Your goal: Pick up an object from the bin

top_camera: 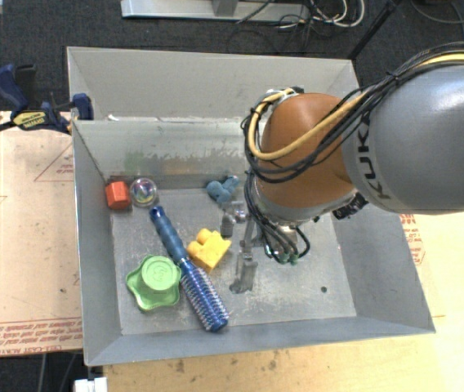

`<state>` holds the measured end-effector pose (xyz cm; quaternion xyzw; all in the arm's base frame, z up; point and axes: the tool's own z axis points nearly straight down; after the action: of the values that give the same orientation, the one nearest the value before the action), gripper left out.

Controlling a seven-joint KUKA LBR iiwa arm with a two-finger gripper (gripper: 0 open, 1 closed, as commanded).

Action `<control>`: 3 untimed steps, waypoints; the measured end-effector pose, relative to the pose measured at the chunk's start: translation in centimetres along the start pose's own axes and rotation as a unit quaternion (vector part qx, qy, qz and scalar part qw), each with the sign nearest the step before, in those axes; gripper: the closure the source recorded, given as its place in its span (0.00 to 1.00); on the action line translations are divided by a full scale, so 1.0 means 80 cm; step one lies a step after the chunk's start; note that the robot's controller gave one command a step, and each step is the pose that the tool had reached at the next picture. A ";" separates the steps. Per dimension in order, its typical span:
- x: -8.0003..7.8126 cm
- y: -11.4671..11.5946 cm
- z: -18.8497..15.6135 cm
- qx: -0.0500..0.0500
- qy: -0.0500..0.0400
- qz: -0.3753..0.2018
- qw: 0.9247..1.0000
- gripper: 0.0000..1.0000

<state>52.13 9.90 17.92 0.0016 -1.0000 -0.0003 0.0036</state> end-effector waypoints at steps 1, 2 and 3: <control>0.042 0.039 0.134 0.001 -0.015 -0.178 0.984 0.00; 0.038 0.124 0.135 0.002 -0.009 -0.318 0.948 0.00; -0.009 0.182 0.135 0.010 -0.004 -0.300 0.954 0.00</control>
Offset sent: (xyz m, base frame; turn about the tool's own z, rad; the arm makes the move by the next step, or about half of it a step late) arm -0.0410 0.0312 -0.1092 -0.3614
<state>52.70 24.43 7.13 0.3014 -0.9535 0.0085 -0.0005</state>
